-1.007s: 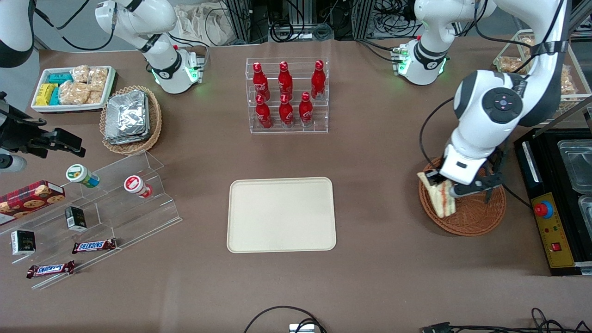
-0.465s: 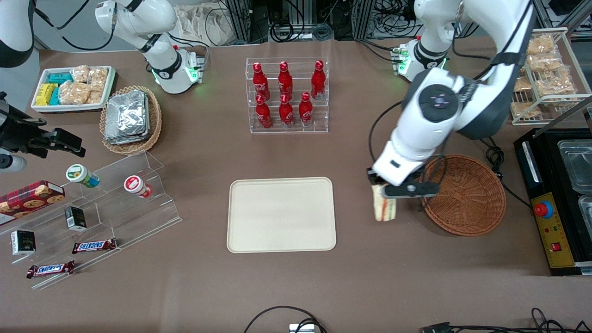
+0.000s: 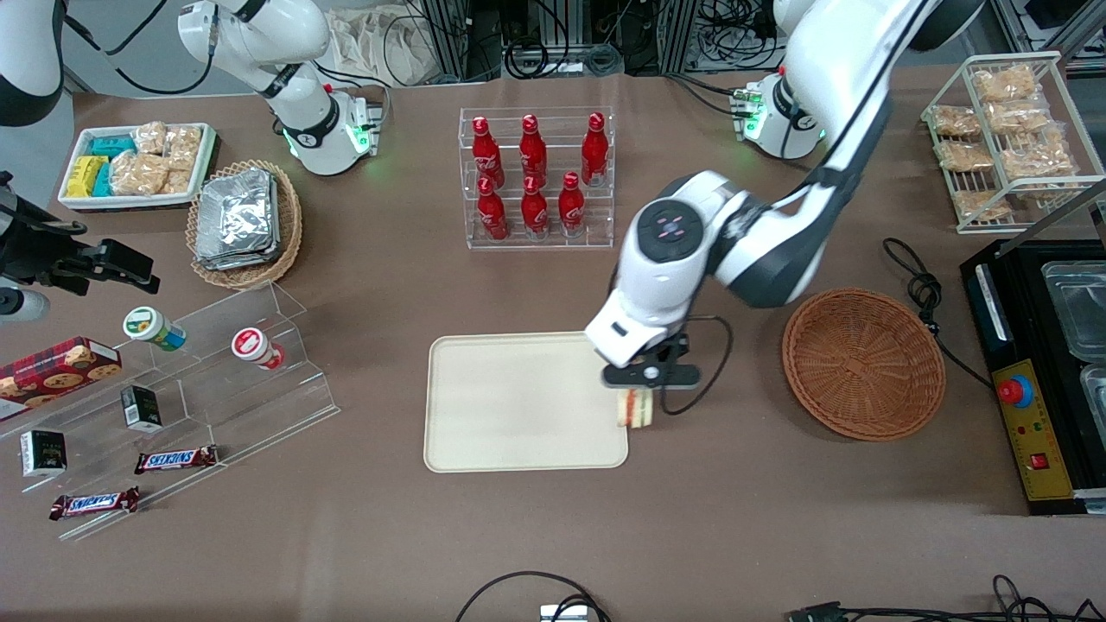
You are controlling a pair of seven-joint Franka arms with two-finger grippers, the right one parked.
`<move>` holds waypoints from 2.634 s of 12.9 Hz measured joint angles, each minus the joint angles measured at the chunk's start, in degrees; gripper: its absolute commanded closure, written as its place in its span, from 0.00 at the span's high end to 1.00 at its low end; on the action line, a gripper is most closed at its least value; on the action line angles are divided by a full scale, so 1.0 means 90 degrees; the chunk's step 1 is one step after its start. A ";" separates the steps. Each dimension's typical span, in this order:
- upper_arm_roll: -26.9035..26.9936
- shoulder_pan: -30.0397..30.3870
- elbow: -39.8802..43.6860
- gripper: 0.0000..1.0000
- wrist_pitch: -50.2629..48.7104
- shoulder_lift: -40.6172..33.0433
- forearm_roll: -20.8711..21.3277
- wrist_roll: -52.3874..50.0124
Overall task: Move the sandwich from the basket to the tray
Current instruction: 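Lift the sandwich and carry it with the left gripper to the tray, then lower the sandwich onto the tray and open the left gripper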
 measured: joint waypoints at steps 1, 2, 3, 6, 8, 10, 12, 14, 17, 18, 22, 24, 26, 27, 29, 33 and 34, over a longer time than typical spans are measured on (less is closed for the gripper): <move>0.0001 -0.0127 0.0196 0.12 0.0003 0.0294 0.0106 -0.0107; 0.0004 -0.0233 0.0382 0.12 0.0009 0.0571 0.0159 -0.0172; 0.0005 -0.0322 0.0563 0.13 0.0020 0.0821 0.0179 -0.0244; 0.0009 -0.0403 0.0832 0.13 0.0222 0.1315 0.0250 -0.0315; 0.0002 -0.0483 0.0836 0.13 0.0437 0.1547 0.0560 -0.0316; 0.0029 -0.0726 0.0848 0.14 0.0484 0.1735 0.0684 -0.0398; 0.0054 -0.0835 0.0859 0.19 0.0486 0.1829 0.0699 -0.0425; 0.0066 -0.0837 0.0860 0.32 0.0488 0.1890 0.0706 -0.0425; 0.0068 -0.0840 0.0860 0.62 0.0607 0.1962 0.0718 -0.0427; 0.0072 -0.0841 0.0860 0.88 0.0666 0.1975 0.0718 -0.0491; 0.0111 -0.0840 0.0868 1.00 0.0938 0.1992 0.0719 -0.0861; 0.0133 -0.0832 0.0935 1.00 0.0950 0.1988 0.0719 -0.0895; 0.0163 -0.0818 0.1046 1.00 0.0843 0.1937 0.0721 -0.0904; 0.0208 -0.0809 0.1100 1.00 0.0683 0.1873 0.0721 -0.0923; 0.0293 -0.0731 0.1186 1.00 0.0338 0.1627 0.0722 -0.1067; 0.0342 -0.0266 0.1218 1.00 -0.0582 0.0887 0.0754 -0.1160; 0.0349 -0.0091 0.1222 1.00 -0.0713 0.0708 0.0759 -0.1159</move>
